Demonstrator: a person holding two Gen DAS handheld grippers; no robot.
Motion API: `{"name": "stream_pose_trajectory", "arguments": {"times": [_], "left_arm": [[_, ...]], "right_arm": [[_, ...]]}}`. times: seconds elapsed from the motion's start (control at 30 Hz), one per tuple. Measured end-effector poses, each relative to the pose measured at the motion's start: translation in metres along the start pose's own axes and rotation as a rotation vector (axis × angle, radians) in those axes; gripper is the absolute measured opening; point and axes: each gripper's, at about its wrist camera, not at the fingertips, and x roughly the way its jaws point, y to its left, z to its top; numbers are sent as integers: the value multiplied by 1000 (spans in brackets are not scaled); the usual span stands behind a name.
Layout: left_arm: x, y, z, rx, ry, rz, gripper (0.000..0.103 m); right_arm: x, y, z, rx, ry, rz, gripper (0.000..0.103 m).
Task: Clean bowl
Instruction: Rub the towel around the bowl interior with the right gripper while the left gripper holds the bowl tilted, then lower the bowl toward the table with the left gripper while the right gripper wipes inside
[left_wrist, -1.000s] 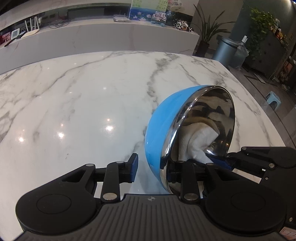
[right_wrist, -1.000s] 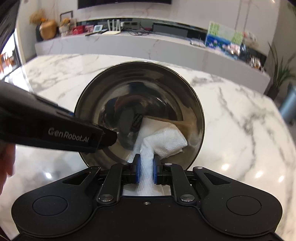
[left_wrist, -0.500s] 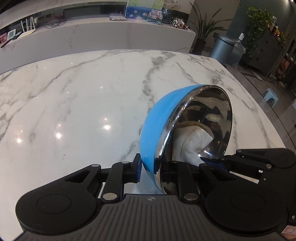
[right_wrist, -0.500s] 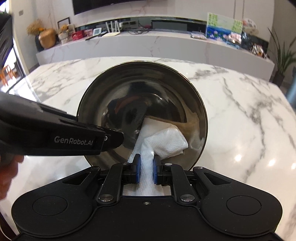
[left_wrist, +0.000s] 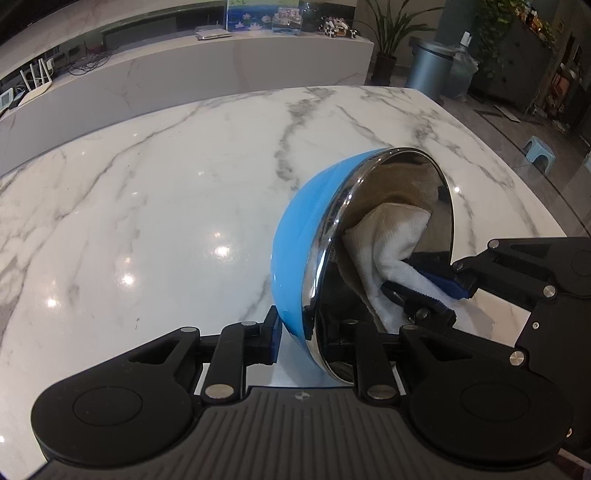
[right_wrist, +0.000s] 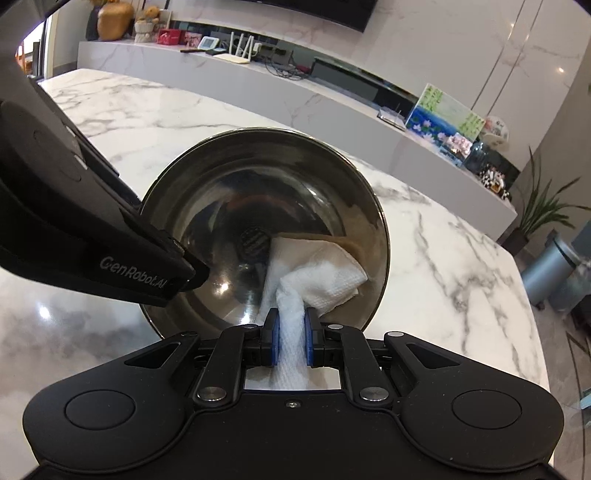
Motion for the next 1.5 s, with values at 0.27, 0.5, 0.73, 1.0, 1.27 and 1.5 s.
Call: {"name": "stream_pose_trajectory", "arguments": {"times": [0.27,0.5,0.73,1.0,1.27,1.5], "left_arm": [[-3,6,0,-65,-42,-25,27],[3,10,-1,-98,-34,-33,26],[3,10,1,-80,-13,-48,22],[5,14,1,-92,33,-82,21],[0,26,0,-158,71,-161,22],[-14,34,5,-198,-11,-96,39]], "right_arm": [[5,-24,1,216,35,123,11],[3,-34,-3,356,57,251,11],[-2,-29,-3,329,55,243,11],[-10,-12,1,114,16,61,10],[-30,-26,4,178,-67,174,11],[-25,-23,10,175,-43,170,11]]}}
